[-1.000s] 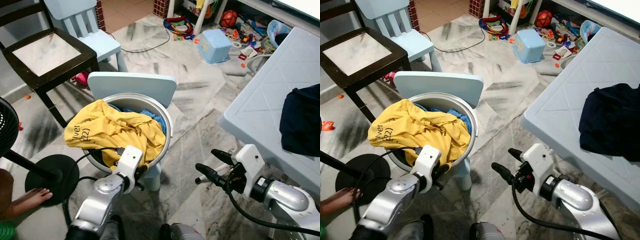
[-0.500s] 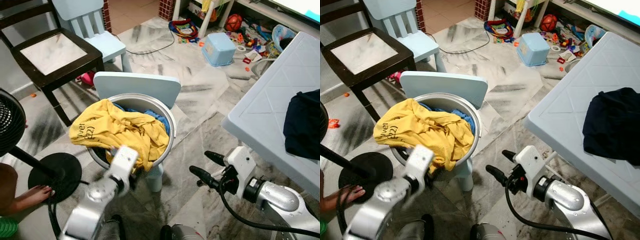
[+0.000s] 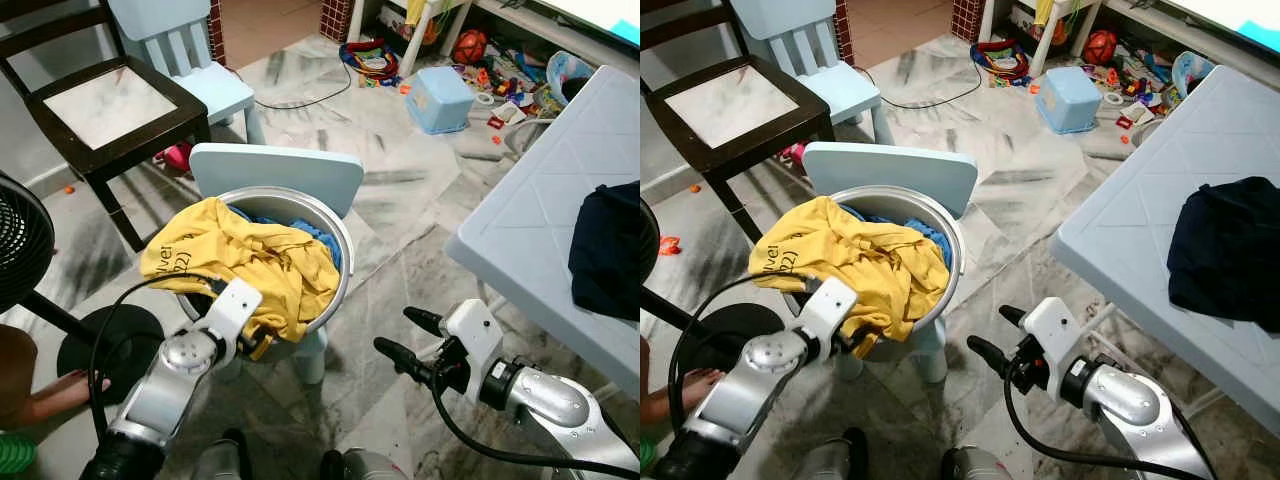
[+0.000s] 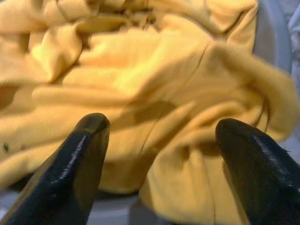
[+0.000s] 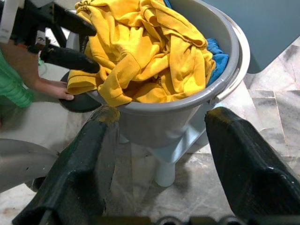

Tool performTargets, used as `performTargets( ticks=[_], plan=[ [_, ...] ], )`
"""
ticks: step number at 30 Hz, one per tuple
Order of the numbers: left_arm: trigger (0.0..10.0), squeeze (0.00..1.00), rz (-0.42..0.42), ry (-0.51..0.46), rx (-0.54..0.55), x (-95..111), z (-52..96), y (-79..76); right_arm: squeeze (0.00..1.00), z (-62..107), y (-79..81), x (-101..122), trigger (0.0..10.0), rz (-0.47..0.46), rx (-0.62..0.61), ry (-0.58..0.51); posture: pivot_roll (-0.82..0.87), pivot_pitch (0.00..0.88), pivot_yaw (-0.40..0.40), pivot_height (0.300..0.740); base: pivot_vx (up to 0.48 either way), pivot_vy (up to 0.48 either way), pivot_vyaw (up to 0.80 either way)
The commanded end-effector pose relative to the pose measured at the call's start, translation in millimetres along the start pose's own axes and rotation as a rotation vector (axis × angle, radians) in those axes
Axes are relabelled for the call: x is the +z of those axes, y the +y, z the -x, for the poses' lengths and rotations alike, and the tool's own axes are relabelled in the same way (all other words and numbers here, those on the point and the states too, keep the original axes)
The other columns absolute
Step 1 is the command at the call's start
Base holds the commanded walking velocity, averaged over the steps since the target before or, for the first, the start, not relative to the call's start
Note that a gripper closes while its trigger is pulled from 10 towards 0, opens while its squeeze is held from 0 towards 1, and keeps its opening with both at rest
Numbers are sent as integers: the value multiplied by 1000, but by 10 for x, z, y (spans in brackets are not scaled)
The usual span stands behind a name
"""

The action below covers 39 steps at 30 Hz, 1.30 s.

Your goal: Hang hanger

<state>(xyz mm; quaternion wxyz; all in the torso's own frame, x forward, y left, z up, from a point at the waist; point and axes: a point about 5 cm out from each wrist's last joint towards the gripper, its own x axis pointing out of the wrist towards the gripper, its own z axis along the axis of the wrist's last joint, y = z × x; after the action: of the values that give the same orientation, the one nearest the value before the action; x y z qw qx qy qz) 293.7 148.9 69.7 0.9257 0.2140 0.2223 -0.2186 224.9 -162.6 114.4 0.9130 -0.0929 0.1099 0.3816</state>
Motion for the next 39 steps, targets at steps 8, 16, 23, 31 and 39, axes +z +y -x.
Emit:
performTargets(
  ticks=[8, 16, 23, 31, 39],
  plan=[
    [10000, 1000, -34, -16, 11, 23, -169, 7, 0, 25, 19, -9, 10000, 18, -1, 9, -127, 202, -116, 740, 0, 0, 0],
    [10000, 1000, -70, -16, 18, 7, -278, 62, 0, 29, 43, -11, 10000, 25, 6, 13, -138, 206, -115, 740, 0, 0, 0],
    [10000, 0, -79, -53, -30, 83, -361, 4, 0, 30, 35, -11, 10000, 28, 2, 15, -141, 207, -114, 740, 0, 0, 0],
    [0, 0, -115, -92, -109, 167, -453, -99, 0, 29, 74, -20, 10000, 37, 11, 21, -152, 210, -113, 740, 0, 0, 0],
    [0, 0, -164, -57, -161, 83, -499, -177, 0, 19, 55, -17, 10000, 46, 8, 23, -154, 208, -112, 740, 0, 0, 0]
  ],
)
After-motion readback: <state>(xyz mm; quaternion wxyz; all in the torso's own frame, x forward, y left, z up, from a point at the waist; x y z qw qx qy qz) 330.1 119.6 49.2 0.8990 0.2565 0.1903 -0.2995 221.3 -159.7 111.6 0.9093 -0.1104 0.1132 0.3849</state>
